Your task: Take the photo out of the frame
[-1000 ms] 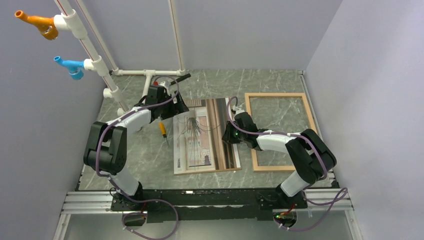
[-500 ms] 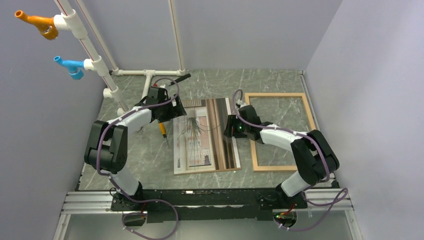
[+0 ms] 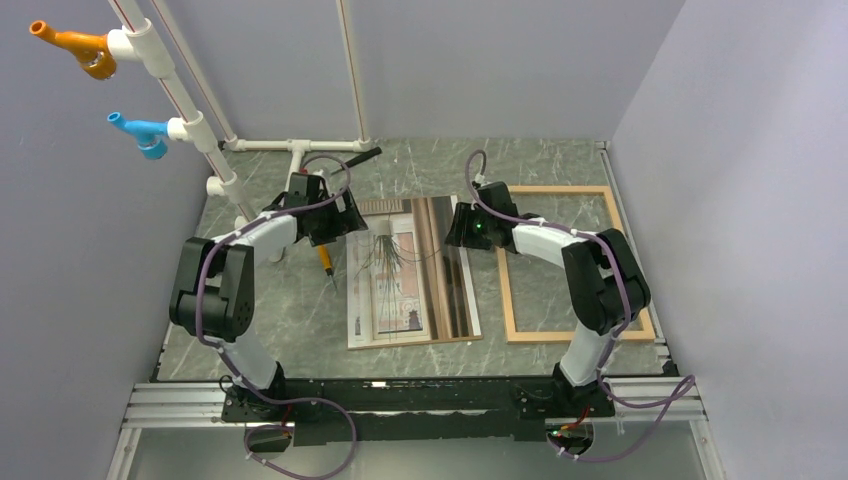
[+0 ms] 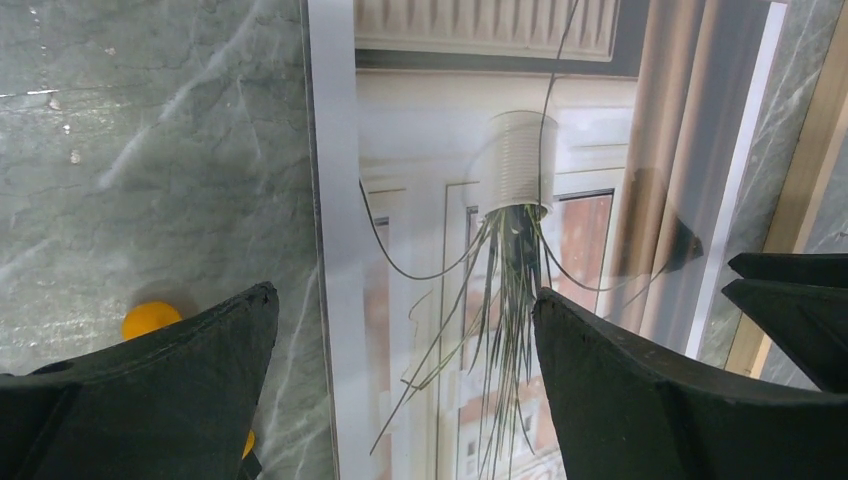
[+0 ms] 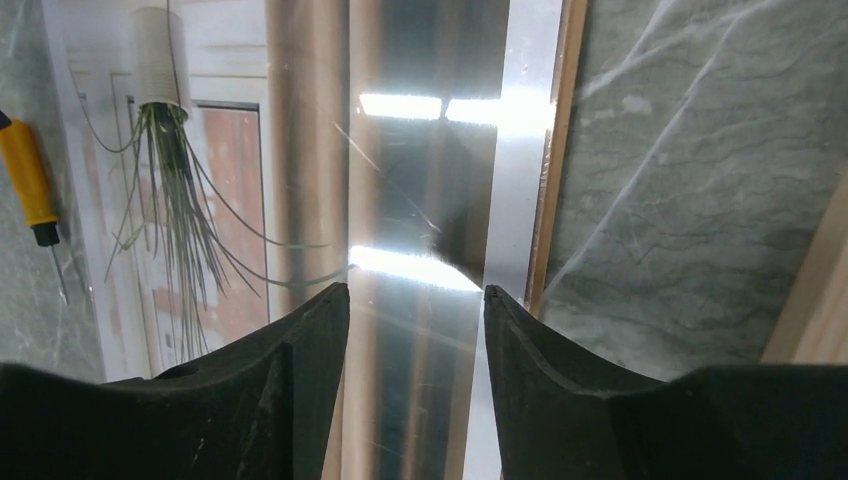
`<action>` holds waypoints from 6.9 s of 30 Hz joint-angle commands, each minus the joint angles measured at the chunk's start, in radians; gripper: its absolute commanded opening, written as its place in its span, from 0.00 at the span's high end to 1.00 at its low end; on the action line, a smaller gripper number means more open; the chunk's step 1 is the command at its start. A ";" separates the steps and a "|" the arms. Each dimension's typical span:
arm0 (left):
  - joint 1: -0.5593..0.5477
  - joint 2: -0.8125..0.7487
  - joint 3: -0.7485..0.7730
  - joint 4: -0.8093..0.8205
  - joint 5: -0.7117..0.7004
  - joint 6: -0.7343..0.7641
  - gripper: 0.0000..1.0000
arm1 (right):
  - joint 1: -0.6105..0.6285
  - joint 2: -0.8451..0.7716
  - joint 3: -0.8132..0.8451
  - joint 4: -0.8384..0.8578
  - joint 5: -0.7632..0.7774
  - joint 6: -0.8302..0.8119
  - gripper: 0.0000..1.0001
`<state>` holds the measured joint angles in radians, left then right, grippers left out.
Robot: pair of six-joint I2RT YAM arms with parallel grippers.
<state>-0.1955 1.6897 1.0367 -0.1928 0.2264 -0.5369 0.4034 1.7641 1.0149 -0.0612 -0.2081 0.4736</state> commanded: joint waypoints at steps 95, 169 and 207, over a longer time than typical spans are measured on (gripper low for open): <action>-0.057 0.010 0.032 -0.040 0.010 0.029 0.00 | -0.028 0.052 0.012 -0.022 0.013 -0.095 0.18; 0.003 0.056 -0.158 0.239 0.111 -0.162 0.47 | -0.026 0.127 0.047 -0.037 -0.004 -0.104 0.19; 0.047 0.026 -0.423 0.781 0.352 -0.389 0.70 | -0.026 0.150 0.059 -0.046 -0.001 -0.110 0.19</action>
<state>-0.1364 1.7172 0.6315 0.4866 0.4812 -0.8898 0.3660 1.8618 1.0840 -0.0402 -0.1818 0.3573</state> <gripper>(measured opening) 0.311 0.811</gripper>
